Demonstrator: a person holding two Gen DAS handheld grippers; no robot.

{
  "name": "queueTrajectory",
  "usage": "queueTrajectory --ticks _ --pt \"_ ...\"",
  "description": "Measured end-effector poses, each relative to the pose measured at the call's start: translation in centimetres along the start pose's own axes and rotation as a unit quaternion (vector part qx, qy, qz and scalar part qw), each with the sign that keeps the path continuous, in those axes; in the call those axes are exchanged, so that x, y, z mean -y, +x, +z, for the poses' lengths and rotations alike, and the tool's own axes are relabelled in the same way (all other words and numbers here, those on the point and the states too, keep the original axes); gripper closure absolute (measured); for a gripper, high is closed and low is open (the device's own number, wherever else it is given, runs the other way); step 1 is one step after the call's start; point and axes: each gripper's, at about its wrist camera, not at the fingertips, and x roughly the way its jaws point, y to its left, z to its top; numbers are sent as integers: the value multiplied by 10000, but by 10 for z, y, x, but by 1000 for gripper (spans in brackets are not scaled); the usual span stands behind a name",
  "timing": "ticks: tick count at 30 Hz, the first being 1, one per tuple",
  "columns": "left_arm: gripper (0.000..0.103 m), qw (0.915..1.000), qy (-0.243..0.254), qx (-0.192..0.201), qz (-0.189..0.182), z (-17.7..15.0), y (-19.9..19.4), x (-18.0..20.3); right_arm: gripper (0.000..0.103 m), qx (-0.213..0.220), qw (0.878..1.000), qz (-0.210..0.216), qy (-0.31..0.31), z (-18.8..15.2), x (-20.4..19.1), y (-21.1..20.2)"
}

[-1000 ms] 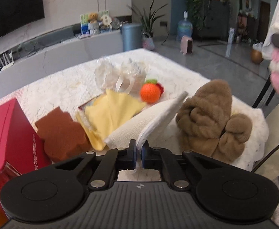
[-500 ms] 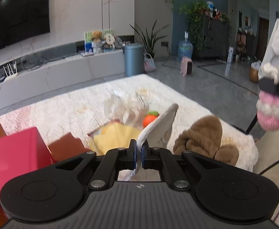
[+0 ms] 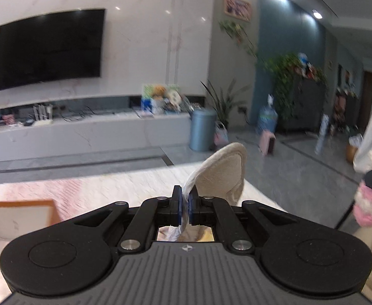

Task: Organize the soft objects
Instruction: 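Carry the white cloth into the box and open the left gripper while the right carries the crocheted item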

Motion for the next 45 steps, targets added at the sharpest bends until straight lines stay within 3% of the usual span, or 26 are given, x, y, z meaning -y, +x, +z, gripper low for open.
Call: queueTrajectory --ticks 7,14,21,25,28,32,34,37,39,41,45 --pt "98 9961 -103 669 562 21 -64 -57 36 495 9984 114 -251 38 -38 -17" --pt "98 9854 -937 989 1026 23 -113 -127 36 815 9922 602 -728 61 -120 -12" --pt "98 9670 -1861 1182 1277 9 -143 -198 36 435 9876 1407 -538 53 -201 36" --pt "98 9591 -2050 1251 1501 -5 -147 -235 36 41 9821 1771 -640 30 -255 70" --pt "98 9659 -1846 1000 1517 -16 -140 -254 36 -359 9758 2012 -771 5 -296 96" --pt "98 9775 -1525 714 1271 -33 -129 -271 36 -870 9653 2373 -655 -29 -329 123" --pt "98 9807 -1167 541 1474 -39 -117 -271 36 -1023 9643 2355 -650 -45 -341 132" --pt "98 9779 -409 253 2034 -54 -100 -254 36 -1225 9645 2239 -685 -65 -351 146" --pt "97 9770 -23 87 2131 -61 -93 -243 36 -1350 9631 2244 -622 -75 -352 153" --pt "97 9792 279 19 2007 -66 -93 -236 36 -1461 9634 2159 -626 -85 -352 158" --pt "97 9885 700 -603 1196 -72 -96 -225 36 -1633 9640 1969 -731 -98 -354 170"
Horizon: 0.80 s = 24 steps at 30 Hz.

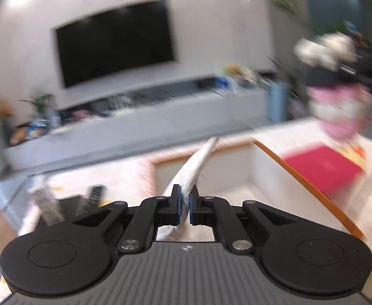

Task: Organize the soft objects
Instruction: 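Carry the white cloth into the box and open the left gripper while the right carries the crocheted item, then lower the crocheted item into the box and open the right gripper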

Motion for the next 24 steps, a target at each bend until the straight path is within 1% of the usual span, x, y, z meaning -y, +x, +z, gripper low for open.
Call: queueTrajectory --ticks 2,3,4,5,6,7,8,9,10,11,13,14,15,16,17,19,20,21,24 --pt "93 9979 279 -353 -471 -6 0 9 36 -31 10000 72 29 -3 2 1" --pt "91 9962 365 -552 -571 -9 2 14 36 -49 9999 89 34 -4 3 0" --pt "87 9950 428 -727 -541 -14 4 18 36 -64 9999 79 28 -3 4 2" --pt "84 9943 456 -869 -427 -15 7 21 36 -71 10000 57 16 -3 3 2" --pt "84 9942 470 -902 -351 -16 8 21 36 -88 10000 41 1 -6 2 -1" --pt "78 9952 430 -806 -348 -15 5 22 36 -101 9999 26 -12 -6 3 0" --pt "69 9964 291 -651 -457 -13 2 15 36 -116 9999 17 -18 -6 3 -1" --pt "63 9969 100 -425 -657 -10 -7 8 36 -137 9999 19 -16 -6 4 -3" --pt "47 9954 -111 -153 -938 -9 -19 1 36 -151 9999 18 -3 -6 6 -7" --pt "33 9914 -313 120 -1264 -8 -28 -7 36 -167 9999 17 9 -6 7 -8" --pt "23 9783 -636 617 -1875 -8 -46 -18 36 -180 9998 -12 23 -6 7 -10" --pt "22 9733 -723 799 -2025 -9 -52 -21 36 -193 9998 -21 15 -7 7 -11" --pt "21 9715 -753 935 -2046 -9 -57 -22 36 -199 9998 -26 0 -6 5 -12" --pt "21 9723 -765 1015 -1959 -8 -58 -24 36 -208 9998 -25 -18 -5 4 -12" --pt "21 9751 -784 1023 -1806 -8 -58 -24 36 -224 9997 -16 -42 -5 2 -12" --pt "22 9804 -922 918 -1478 -5 -53 -27 36 -250 9996 -22 -107 -4 -2 -10" --pt "24 9817 -1048 829 -1356 0 -46 -28 36 -272 9995 -34 -143 -4 -4 -9" --pt "25 9811 -1209 746 -1314 2 -41 -31 36 -294 9994 -43 -175 -1 -3 -7" --pt "26 9735 -1781 514 -1341 2 -24 -47 36 -369 9990 -44 -244 -1 -7 -2"
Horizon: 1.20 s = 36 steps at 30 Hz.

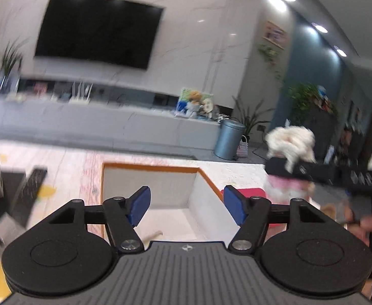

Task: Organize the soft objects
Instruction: 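Lower the crocheted item into the box and open the right gripper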

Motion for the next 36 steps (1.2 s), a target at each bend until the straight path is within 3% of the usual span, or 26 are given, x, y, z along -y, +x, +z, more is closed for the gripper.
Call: queueTrajectory --ticks 4,10,16,22,26,31,36 --pt "28 9982 -500 2 344 2 6 -20 36 -193 9997 -52 -114 -2 -5 12" --pt "29 9891 -850 -1 1201 6 4 -35 36 -693 9958 -378 -465 -15 -14 39" --pt "29 9795 -519 -92 1945 3 3 -35 36 -1413 9871 -340 -664 -29 -12 71" --pt "29 9756 -671 -13 2090 3 -1 -39 35 -1942 9778 -510 -603 -46 -6 91" --pt "29 9731 -749 -87 2177 3 -1 -42 31 -1978 9766 -600 -595 -52 -5 93" --pt "29 9691 -521 -221 2400 1 3 -39 8 -1942 9789 -440 -461 -50 -9 90" --pt "29 9679 -336 -212 2481 0 4 -34 6 -1871 9807 -336 -461 -46 -13 85"
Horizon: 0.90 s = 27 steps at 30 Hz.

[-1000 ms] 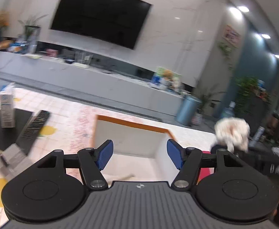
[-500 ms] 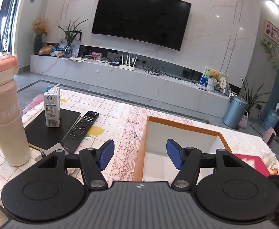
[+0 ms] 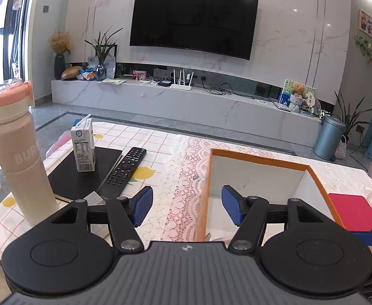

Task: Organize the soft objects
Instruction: 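Lower the crocheted item into the box and open the right gripper, then move both tools back over the items on the lace table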

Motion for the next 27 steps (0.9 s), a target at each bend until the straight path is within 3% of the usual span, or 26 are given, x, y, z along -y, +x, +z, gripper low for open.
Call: queueTrajectory --ticks 6,11,17,22,27 --pt "29 9999 -147 -74 26 1 0 -3 5 147 9998 90 -39 -1 -4 -10" --pt "29 9996 -36 58 282 1 -2 0 4 290 9994 139 -91 2 -6 -20" --pt "29 9997 -113 3 233 5 -5 2 4 573 9981 199 -103 8 -3 -39" --pt "29 9995 -170 259 73 15 -28 11 3 898 9956 221 -146 13 1 -61" --pt "29 9982 93 575 148 28 -52 41 3 1264 9916 205 -174 22 14 -93"
